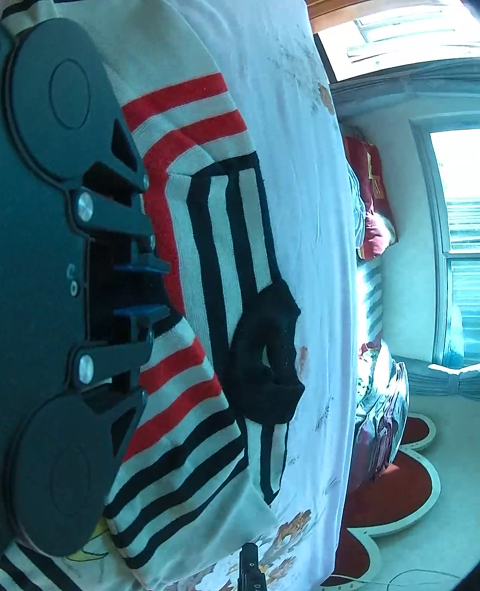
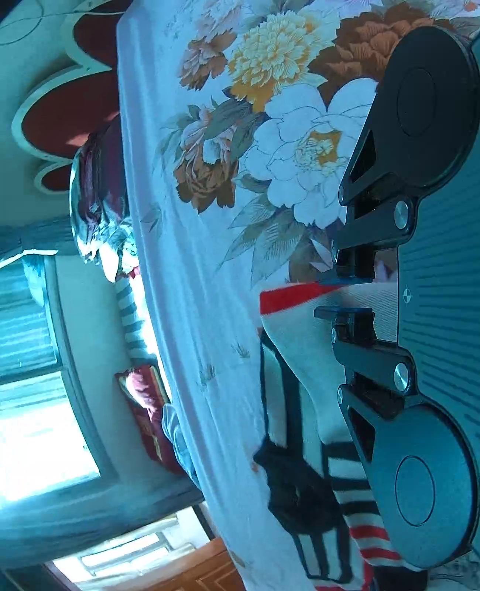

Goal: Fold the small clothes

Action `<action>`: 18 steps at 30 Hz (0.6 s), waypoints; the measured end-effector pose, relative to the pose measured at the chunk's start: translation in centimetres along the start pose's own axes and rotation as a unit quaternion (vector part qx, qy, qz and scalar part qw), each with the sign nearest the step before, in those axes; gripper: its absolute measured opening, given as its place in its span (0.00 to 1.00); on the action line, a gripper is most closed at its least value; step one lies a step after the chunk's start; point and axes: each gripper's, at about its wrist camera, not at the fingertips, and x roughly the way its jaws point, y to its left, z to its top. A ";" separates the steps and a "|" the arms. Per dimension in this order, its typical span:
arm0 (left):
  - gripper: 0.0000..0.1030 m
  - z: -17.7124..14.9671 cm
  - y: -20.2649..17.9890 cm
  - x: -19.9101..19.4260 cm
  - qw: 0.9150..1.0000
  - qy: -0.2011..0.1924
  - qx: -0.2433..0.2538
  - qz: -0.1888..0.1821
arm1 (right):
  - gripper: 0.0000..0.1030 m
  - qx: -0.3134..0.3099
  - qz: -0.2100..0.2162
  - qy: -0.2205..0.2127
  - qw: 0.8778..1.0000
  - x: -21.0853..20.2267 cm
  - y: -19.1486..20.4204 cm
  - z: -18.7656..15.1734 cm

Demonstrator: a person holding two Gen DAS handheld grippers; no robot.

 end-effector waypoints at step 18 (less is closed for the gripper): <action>0.18 -0.4 0.8 2.1 0.999 0.013 -0.007 0.037 | 0.15 0.006 0.010 0.006 1.000 3.9 -2.6 1.0</action>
